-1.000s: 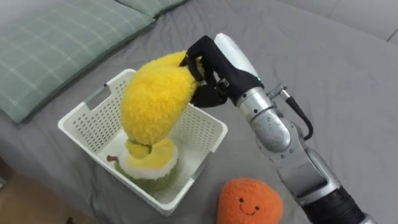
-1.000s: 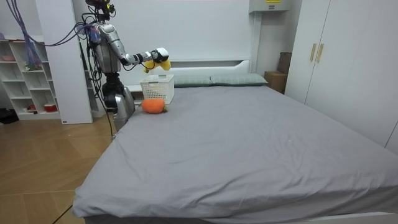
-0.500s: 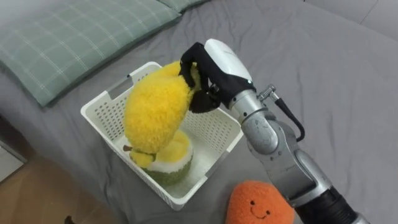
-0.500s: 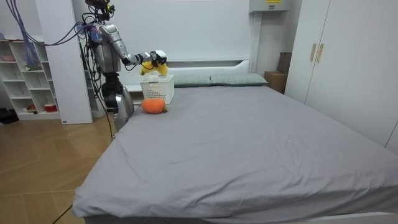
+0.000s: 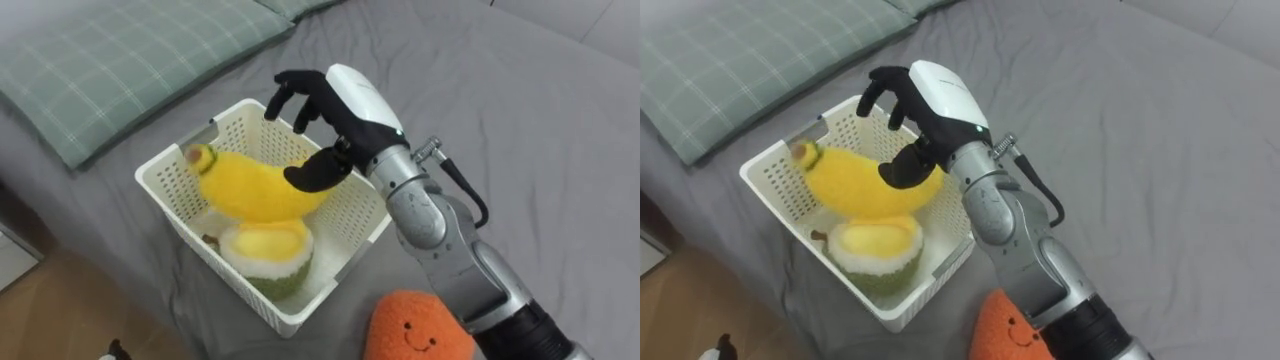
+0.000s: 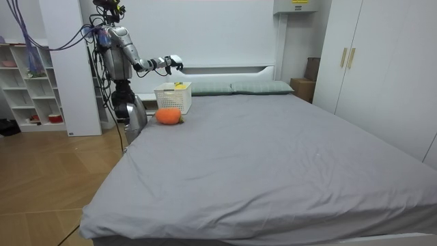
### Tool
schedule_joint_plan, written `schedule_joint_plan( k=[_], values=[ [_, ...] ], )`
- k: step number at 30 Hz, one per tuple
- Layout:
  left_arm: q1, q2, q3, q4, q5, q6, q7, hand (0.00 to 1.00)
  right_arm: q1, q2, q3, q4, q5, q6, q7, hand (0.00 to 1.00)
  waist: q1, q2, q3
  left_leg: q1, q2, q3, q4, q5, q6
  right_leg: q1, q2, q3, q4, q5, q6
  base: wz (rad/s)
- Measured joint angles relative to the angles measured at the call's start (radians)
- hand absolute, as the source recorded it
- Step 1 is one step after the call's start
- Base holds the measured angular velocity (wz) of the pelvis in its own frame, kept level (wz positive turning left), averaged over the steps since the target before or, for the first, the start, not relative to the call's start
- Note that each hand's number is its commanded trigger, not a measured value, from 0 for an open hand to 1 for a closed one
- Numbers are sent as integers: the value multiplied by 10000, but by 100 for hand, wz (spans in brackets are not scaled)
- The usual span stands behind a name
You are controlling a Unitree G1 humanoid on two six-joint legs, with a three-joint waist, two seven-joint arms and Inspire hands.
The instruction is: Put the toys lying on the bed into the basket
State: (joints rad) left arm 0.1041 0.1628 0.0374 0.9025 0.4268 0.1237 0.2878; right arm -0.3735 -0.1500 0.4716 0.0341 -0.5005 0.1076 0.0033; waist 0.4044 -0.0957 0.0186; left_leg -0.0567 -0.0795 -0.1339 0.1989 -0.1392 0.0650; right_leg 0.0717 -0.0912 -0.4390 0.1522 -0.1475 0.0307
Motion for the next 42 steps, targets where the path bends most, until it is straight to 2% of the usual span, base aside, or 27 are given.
schedule_joint_plan(
  k=[21,28,32,39,42],
  values=[
    [75,-25,6,16,8,-34,1,0,2,-31,0,0,707,-92,15,0,-15,44,31,169,27,181,-112,0,9,36,11,268,-7,-6,10,-2],
    [158,-25,6,10,8,-32,1,0,2,-76,-57,297,1108,-189,-30,0,-237,34,24,163,28,177,-113,0,9,37,15,268,-15,-6,10,0],
    [156,-25,11,-3,5,-33,24,0,2,-249,-134,307,1530,-218,-158,0,-365,20,15,164,30,194,-117,0,9,20,18,282,-20,-6,9,-1],
    [191,-26,18,-4,0,-211,350,0,4,-510,-283,306,1608,-348,-490,0,-535,16,11,308,97,466,-171,-1,11,2,43,515,-16,0,4,-10],
    [192,-33,19,-12,-11,-216,365,0,49,-518,-630,306,1654,-471,-489,0,-763,22,11,318,107,517,-176,-5,14,5,48,559,-13,2,4,-3]
  ],
)
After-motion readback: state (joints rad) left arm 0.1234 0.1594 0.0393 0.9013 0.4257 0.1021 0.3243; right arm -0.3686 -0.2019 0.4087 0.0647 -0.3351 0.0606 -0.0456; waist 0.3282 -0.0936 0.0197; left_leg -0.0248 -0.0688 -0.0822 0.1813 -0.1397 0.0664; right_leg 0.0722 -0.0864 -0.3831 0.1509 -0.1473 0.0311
